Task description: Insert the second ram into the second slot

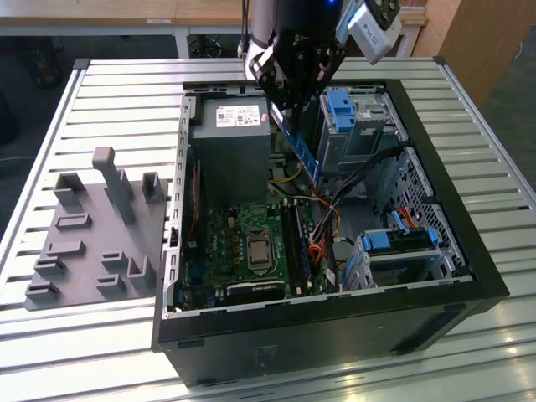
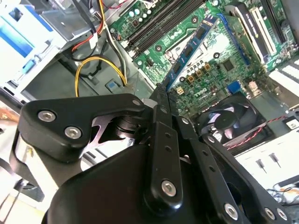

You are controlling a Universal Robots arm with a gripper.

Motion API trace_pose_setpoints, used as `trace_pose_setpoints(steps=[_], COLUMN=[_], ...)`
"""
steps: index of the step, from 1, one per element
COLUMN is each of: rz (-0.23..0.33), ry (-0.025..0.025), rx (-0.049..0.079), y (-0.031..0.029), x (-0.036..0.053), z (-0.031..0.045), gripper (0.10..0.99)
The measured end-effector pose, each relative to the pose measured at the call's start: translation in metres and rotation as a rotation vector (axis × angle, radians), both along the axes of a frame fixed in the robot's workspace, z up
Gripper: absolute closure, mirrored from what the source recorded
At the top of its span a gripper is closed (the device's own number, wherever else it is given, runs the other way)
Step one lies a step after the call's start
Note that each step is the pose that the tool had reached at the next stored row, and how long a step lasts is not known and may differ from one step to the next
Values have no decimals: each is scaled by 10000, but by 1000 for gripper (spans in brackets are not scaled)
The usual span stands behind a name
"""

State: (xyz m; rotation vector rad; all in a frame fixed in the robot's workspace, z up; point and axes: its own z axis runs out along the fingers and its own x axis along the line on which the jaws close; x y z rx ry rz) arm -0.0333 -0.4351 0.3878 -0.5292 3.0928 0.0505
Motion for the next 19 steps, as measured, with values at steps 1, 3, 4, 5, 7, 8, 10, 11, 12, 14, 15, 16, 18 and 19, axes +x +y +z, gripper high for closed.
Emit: trace_pose_setpoints(steps=[1,3,4,5,7,8,10,11,12,14,15,16,18,19], rz=[-109,-335,-449,-574,-844,-967,-1189,-1293,-1395,-1603,-1699,-1791,-1977,-2072], ry=[0,0,0,0,0,0,1,0,1,1,1,1,1,1], rx=[-2,-7,-10,-11,-16,-18,-21,-21,-21,-22,-22,-22,-21,-21], y=[0,0,0,0,0,0,0,0,0,0,0,0,0,0], x=[0,0,0,0,0,0,0,0,0,0,0,0,0,0], z=[-1,-2,-3,-4,-5,-6,-7,-8,-8,-9,-10,-10,-11,-12], gripper=[965,965,965,965,965,965,965,965,965,965,965,965,965,965])
